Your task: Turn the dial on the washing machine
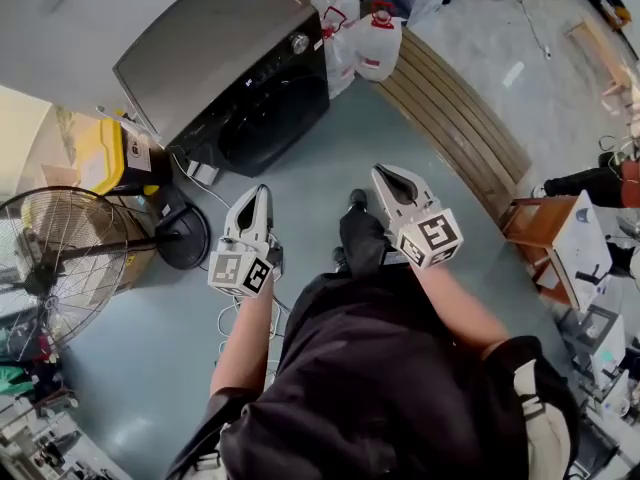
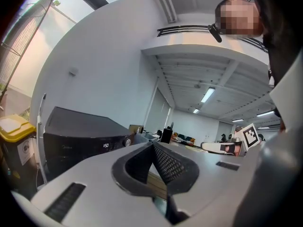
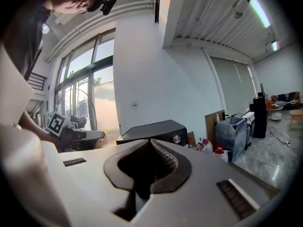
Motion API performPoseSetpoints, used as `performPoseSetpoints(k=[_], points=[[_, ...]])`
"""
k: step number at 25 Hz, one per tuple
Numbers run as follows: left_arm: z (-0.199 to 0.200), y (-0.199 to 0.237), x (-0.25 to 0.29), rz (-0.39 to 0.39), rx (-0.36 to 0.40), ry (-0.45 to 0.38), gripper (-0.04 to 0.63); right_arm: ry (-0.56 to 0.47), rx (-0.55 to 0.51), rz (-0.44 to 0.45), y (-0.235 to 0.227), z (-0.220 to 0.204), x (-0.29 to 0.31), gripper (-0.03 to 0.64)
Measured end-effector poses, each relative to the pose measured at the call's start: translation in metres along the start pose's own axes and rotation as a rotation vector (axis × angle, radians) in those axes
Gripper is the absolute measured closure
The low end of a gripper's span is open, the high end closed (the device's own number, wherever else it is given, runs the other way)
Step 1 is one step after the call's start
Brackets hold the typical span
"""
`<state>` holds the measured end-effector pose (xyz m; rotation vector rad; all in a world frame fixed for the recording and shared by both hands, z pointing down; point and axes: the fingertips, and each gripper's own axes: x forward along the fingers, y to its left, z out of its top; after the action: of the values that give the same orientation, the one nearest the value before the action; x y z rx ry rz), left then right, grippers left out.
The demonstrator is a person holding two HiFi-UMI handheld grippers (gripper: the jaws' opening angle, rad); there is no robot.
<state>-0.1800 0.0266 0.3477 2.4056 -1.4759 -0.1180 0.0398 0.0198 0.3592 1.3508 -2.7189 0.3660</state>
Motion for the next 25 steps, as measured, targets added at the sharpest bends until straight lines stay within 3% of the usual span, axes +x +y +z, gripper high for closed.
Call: performPoseSetpoints(k=[9, 17, 25], points=[[0.008, 0.019, 0.101, 0.058, 0.039, 0.053, 0.580, 0.026, 0.036, 0.047, -0.070, 0.018, 0.082, 0.594], [-0.012, 0.050, 0.166, 0.117, 0.035, 0.089, 0.580, 0.111, 0.058, 0.132, -0.110, -0.007, 0.156, 0.591], [-0.046, 0.097, 0.210, 0.192, 0.003, 0.118, 0.580, 0.108, 0.072, 0.203, -0.130, -0.036, 0.241, 0.479]])
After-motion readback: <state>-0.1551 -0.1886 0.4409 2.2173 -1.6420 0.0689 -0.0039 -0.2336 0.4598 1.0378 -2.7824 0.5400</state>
